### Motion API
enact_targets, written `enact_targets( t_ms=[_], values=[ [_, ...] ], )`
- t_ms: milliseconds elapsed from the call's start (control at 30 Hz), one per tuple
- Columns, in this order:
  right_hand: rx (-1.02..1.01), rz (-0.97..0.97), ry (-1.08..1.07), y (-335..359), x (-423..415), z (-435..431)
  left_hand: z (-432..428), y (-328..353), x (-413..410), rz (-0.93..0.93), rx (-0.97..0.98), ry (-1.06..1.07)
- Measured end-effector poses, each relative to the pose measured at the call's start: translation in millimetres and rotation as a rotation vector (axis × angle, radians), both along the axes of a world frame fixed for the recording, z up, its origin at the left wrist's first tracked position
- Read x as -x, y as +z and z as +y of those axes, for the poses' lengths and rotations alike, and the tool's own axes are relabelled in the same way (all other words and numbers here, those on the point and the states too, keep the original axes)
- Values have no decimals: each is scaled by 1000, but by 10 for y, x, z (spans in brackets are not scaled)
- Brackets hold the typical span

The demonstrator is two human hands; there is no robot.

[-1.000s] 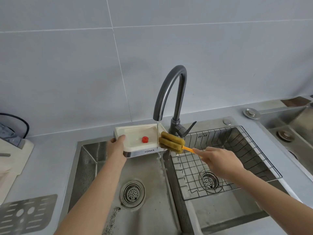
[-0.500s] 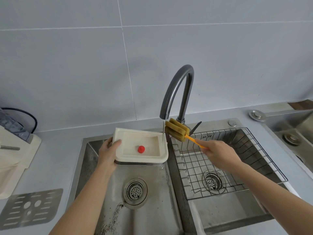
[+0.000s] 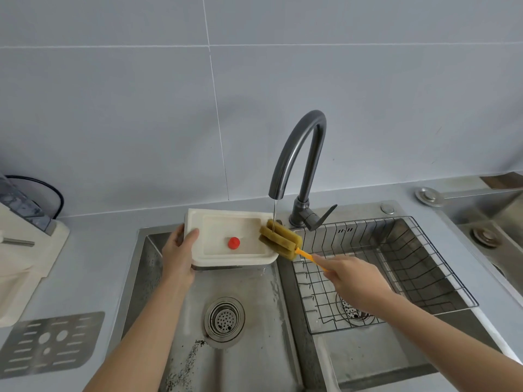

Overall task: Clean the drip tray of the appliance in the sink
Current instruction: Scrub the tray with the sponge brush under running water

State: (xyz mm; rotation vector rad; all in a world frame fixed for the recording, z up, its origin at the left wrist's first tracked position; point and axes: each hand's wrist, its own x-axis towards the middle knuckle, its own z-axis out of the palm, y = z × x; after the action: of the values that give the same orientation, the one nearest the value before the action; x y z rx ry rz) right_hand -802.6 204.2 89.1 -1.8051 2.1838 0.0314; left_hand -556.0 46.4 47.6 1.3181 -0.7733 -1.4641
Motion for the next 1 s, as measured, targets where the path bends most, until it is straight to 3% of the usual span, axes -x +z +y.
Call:
enact_targets(
  t_ms=[367,600,1000],
  values=[
    [-128,103,-79,257,356,219,-84,13,-59,101,-28,81],
    [-141,-49,-342,42,585,278,-33,32,14,95,-38,-3],
    [-104,-235,-534,-620,473,147,301,-95,205,200,-207,-78]
  ],
)
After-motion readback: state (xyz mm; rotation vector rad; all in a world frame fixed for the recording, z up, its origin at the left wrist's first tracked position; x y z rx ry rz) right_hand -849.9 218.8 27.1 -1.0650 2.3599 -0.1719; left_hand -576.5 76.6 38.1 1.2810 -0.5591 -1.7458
